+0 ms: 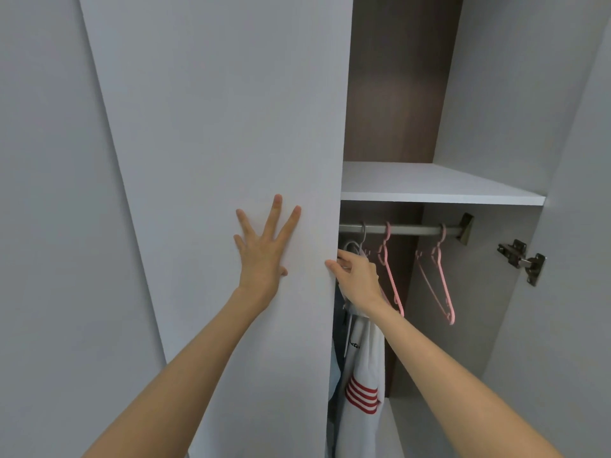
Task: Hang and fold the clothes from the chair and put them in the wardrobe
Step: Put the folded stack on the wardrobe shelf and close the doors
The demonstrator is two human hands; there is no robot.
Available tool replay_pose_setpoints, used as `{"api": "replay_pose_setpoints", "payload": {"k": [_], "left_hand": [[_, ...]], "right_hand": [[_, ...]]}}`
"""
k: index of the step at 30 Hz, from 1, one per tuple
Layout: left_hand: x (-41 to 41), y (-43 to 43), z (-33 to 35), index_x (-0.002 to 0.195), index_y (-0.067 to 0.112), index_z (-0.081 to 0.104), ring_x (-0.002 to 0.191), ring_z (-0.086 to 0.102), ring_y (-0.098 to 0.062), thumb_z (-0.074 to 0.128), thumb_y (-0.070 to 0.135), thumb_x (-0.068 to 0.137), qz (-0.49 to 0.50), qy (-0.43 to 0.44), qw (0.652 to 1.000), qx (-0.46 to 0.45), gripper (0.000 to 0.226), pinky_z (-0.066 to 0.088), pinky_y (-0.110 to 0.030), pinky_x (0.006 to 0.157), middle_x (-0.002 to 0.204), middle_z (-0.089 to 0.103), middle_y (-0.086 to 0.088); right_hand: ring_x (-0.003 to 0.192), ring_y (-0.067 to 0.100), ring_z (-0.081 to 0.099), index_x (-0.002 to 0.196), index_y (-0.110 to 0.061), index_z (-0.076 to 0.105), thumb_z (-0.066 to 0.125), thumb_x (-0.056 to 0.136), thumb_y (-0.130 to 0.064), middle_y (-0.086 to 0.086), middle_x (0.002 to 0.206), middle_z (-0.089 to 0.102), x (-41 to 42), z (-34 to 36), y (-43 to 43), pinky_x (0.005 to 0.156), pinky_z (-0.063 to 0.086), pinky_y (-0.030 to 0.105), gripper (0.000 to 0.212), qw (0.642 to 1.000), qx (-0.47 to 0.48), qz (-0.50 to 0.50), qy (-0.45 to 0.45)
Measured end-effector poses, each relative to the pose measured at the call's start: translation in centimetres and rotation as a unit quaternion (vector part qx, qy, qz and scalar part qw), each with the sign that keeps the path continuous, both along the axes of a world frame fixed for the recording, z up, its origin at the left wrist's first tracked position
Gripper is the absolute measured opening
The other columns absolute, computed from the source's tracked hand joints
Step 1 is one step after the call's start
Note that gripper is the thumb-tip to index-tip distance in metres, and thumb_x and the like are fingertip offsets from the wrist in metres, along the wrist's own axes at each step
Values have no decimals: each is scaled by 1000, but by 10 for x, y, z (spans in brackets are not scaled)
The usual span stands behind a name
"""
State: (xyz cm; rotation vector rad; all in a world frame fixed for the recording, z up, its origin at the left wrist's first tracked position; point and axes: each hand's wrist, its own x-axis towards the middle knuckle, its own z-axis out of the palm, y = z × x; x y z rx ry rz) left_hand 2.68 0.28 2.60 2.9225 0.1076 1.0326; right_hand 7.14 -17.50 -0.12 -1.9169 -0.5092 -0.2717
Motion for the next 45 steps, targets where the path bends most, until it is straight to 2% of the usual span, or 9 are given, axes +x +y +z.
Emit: {"api": "replay_pose_setpoints", "payload": {"k": [3,9,16,20,23,27,30,36,45], "left_hand": [[7,-2,-1,148,41,-15,138,-19,-53,82,18,72,4,3,1000,-2,126,20,-70,105,155,-29,9],[18,-2,-3,145,40,-22,139,-18,-52,81,26,73,34,-1,999,15,127,19,-67,106,155,-31,6],[13,-5,-2,148,40,-15,141,-5,-53,82,18,74,43,-10,999,12,124,38,-60,104,158,-21,6],[-5,-10,10,152,35,-4,145,2,-42,62,11,91,56,13,998,23,93,12,-62,113,161,-9,2],[-22,-7,9,153,30,10,147,6,-33,49,8,95,78,-10,994,74,73,3,-62,114,160,16,-2],[-48,-13,10,150,26,26,143,26,-28,44,16,98,52,-24,998,-1,56,12,-48,117,148,41,-1],[-71,-27,15,146,21,38,128,46,-28,48,19,97,14,-56,998,-31,50,33,-41,105,136,54,-5],[-133,-64,34,146,23,37,115,54,-25,43,26,100,-27,-55,996,-72,46,44,-34,85,135,55,-3],[-233,-107,44,146,28,36,122,51,-22,41,32,100,-110,-49,987,-102,46,45,-33,92,142,49,-1]], "right_hand": [[105,6,58,128,-10,60,59,95,-18,1,118,66,10,1,2,91,46,20,34,1000,-4,-3,5],[97,2,55,127,-9,60,58,95,-18,-3,114,64,24,0,4,66,41,-1,33,1000,-5,0,11],[91,11,63,115,-9,67,53,98,-19,3,107,69,19,-3,8,74,48,16,24,999,-25,-16,-13],[98,20,62,116,-12,66,55,96,-16,9,114,65,15,1,11,89,53,35,23,998,-47,-47,-4],[108,20,58,128,-15,58,59,93,-12,7,126,55,4,5,0,92,45,24,35,997,-43,-66,8],[101,15,56,128,-14,54,57,94,-10,4,122,56,-20,15,-25,84,43,20,35,998,-10,-61,15],[88,2,54,130,-13,54,56,95,-10,-2,114,58,-42,27,-42,77,41,12,35,998,16,-55,7],[87,1,56,128,-16,55,55,95,-10,-5,109,61,-113,50,-74,78,46,11,33,997,17,-58,-47],[83,-5,54,127,-18,55,55,95,-12,-6,109,62,-240,67,-115,65,39,-1,33,987,-8,-111,-114]]}}
